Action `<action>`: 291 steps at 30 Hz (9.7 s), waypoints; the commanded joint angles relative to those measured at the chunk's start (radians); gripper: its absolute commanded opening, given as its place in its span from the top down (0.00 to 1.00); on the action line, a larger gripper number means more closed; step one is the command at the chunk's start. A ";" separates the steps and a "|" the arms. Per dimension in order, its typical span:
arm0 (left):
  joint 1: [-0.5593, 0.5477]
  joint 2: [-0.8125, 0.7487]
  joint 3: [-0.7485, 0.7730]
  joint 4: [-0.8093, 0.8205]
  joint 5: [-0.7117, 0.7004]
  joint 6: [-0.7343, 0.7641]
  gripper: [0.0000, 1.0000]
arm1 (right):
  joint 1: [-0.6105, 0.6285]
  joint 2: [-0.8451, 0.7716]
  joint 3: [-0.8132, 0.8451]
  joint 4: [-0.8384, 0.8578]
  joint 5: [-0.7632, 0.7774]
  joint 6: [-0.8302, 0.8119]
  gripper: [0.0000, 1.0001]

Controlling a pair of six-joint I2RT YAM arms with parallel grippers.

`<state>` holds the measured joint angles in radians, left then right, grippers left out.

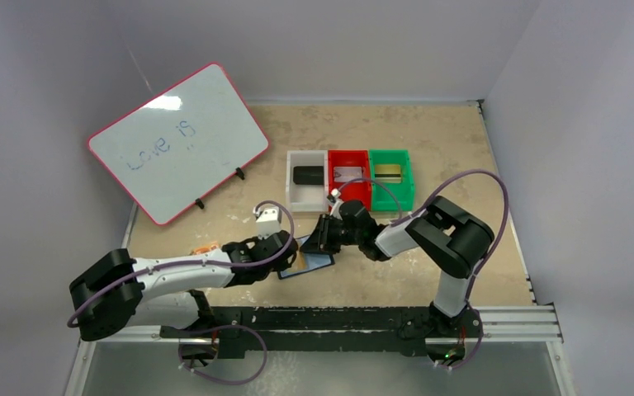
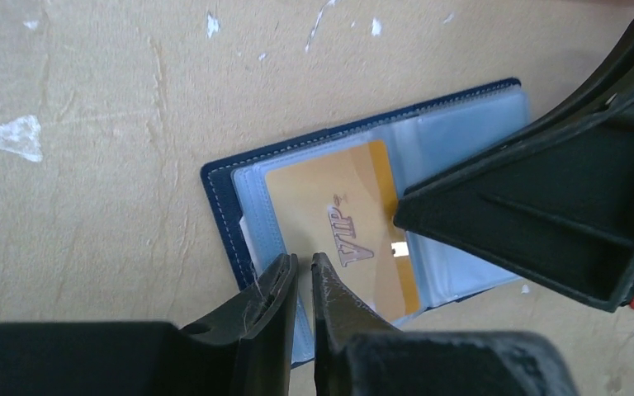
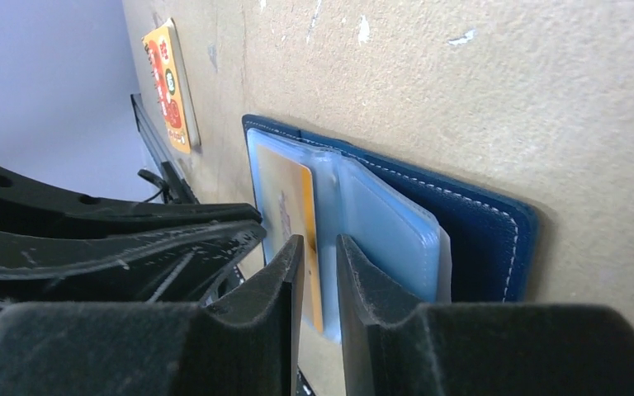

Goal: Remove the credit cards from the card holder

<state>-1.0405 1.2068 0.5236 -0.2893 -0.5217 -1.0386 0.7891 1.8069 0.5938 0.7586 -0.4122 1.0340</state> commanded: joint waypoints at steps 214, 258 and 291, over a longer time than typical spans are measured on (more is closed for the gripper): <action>0.447 -0.178 0.532 -0.462 0.033 0.297 0.24 | -0.600 -0.195 0.468 -0.571 0.106 -1.641 0.68; 0.448 -0.167 0.540 -0.442 -0.064 0.239 0.22 | -0.508 0.039 0.606 -0.951 0.514 -0.675 1.00; 0.447 -0.229 0.565 -0.468 -0.204 0.228 0.22 | -0.496 -0.268 0.533 -0.841 0.535 -0.633 0.90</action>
<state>-0.6022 1.0187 1.0443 -0.7662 -0.6327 -0.8017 0.2897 1.7180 1.1389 -0.1177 0.1310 0.4034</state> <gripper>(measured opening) 0.778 0.055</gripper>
